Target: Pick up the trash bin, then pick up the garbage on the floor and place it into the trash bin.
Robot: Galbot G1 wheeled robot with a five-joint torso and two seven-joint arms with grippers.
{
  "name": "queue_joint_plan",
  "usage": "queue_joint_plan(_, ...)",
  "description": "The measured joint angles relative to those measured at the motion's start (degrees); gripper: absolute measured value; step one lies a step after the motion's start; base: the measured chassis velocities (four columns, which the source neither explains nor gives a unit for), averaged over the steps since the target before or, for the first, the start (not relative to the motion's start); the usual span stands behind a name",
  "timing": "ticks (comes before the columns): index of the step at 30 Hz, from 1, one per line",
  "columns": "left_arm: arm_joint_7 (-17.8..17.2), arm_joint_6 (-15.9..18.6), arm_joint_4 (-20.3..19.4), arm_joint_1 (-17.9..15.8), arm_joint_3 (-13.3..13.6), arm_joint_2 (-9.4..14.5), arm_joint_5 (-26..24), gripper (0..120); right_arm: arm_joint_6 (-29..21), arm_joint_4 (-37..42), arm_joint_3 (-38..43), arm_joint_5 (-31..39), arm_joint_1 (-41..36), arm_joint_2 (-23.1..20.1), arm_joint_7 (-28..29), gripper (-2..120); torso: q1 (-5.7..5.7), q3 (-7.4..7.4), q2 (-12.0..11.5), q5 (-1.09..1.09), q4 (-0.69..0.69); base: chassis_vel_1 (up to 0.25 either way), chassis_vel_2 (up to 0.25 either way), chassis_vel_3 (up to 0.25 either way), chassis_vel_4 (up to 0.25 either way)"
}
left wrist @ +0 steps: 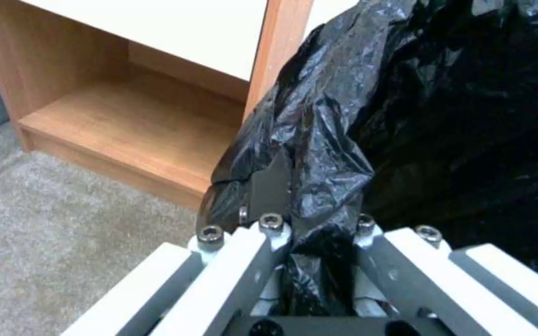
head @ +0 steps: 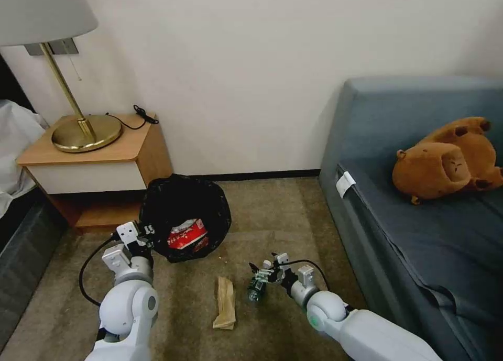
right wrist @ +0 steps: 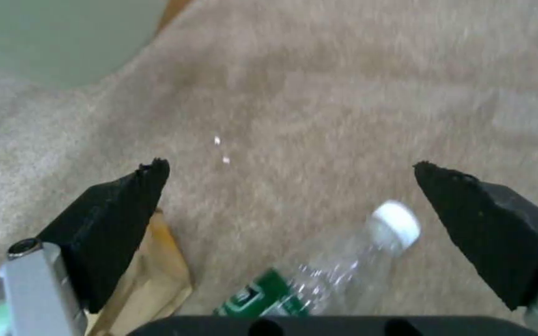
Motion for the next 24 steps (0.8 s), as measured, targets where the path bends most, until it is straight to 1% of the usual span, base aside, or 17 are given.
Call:
queue_joint_plan(1,0.00,-0.15,0.13,0.02,0.00,-0.05,0.00,2,-2.07,0.30,-0.24,1.83,0.24,0.38,1.96,100,0.00,0.00,0.00,-0.01,0.00,0.000,0.000,0.000,0.000)
queue_joint_plan(2,0.00,-0.15,0.13,0.02,0.00,-0.05,0.00,2,-2.07,0.30,-0.24,1.83,0.24,0.38,1.96,100,0.00,0.00,0.00,-0.01,0.00,0.000,0.000,0.000,0.000)
queue_joint_plan(4,0.00,-0.30,0.41,0.06,-0.10,-0.14,0.00,2,-6.28,0.42,-0.78,4.13,0.68,1.78,7.21,100,0.00,0.00,0.00,0.00,0.00,0.000,0.000,0.000,0.000)
queue_joint_plan(5,0.00,-0.30,0.41,0.06,-0.10,-0.14,0.00,2,-6.28,0.42,-0.78,4.13,0.68,1.78,7.21,100,0.00,0.00,0.00,0.00,0.00,0.000,0.000,0.000,0.000)
queue_joint_plan(6,0.00,-0.44,0.60,0.08,-0.15,-0.15,-0.02,2,-8.65,0.48,-1.03,5.14,0.86,2.76,10.42,100,0.00,0.00,0.00,-0.02,0.00,0.000,0.000,0.000,0.000)
queue_joint_plan(7,0.00,-0.44,0.60,0.08,-0.15,-0.15,-0.02,2,-8.65,0.48,-1.03,5.14,0.86,2.76,10.42,100,0.00,0.00,0.00,-0.02,0.00,0.000,0.000,0.000,0.000)
queue_joint_plan(9,0.09,-0.74,1.25,0.05,-0.15,-0.14,-0.27,2,-12.37,0.64,-1.17,6.92,0.90,5.81,15.39,100,0.00,0.00,0.00,-0.01,0.00,0.000,0.000,0.000,0.000)
queue_joint_plan(10,0.09,-0.74,1.25,0.05,-0.15,-0.14,-0.27,2,-12.37,0.64,-1.17,6.92,0.90,5.81,15.39,100,0.00,0.00,0.00,-0.01,0.00,0.000,0.000,0.000,0.000)
queue_joint_plan(12,0.12,-0.93,1.70,0.00,-0.15,-0.14,-0.37,2,-14.42,0.37,-1.27,7.68,0.91,8.28,18.29,100,0.00,0.00,0.00,0.00,0.01,0.000,0.000,0.000,0.000)
queue_joint_plan(13,0.12,-0.93,1.70,0.00,-0.15,-0.14,-0.37,2,-14.42,0.37,-1.27,7.68,0.91,8.28,18.29,100,0.00,0.00,0.00,0.00,0.01,0.000,0.000,0.000,0.000)
queue_joint_plan(14,0.13,-1.07,1.94,0.00,-0.12,-0.14,-0.39,2,-16.24,-0.20,-1.28,8.20,0.91,9.77,20.03,100,0.00,0.00,0.00,-0.01,0.01,0.000,0.000,0.000,0.000)
queue_joint_plan(15,0.13,-1.11,2.07,0.01,-0.02,-0.16,-0.39,2,-17.61,-0.84,-0.98,8.51,0.89,10.66,20.86,100,0.00,0.00,0.00,0.00,0.01,0.000,0.000,0.000,0.000)
queue_joint_plan(18,0.16,-1.13,2.15,0.00,0.09,-0.18,-0.40,2,-18.83,-2.41,0.22,8.09,0.44,11.38,21.43,100,0.00,0.00,0.00,-0.02,-0.01,0.000,0.000,0.000,0.000)
queue_joint_plan(24,0.15,-1.13,2.15,-0.08,0.33,-0.29,-0.13,2,-18.81,-4.76,2.63,6.08,-0.57,11.59,20.43,100,0.00,0.00,0.00,-0.01,0.00,0.000,0.000,0.000,0.000)
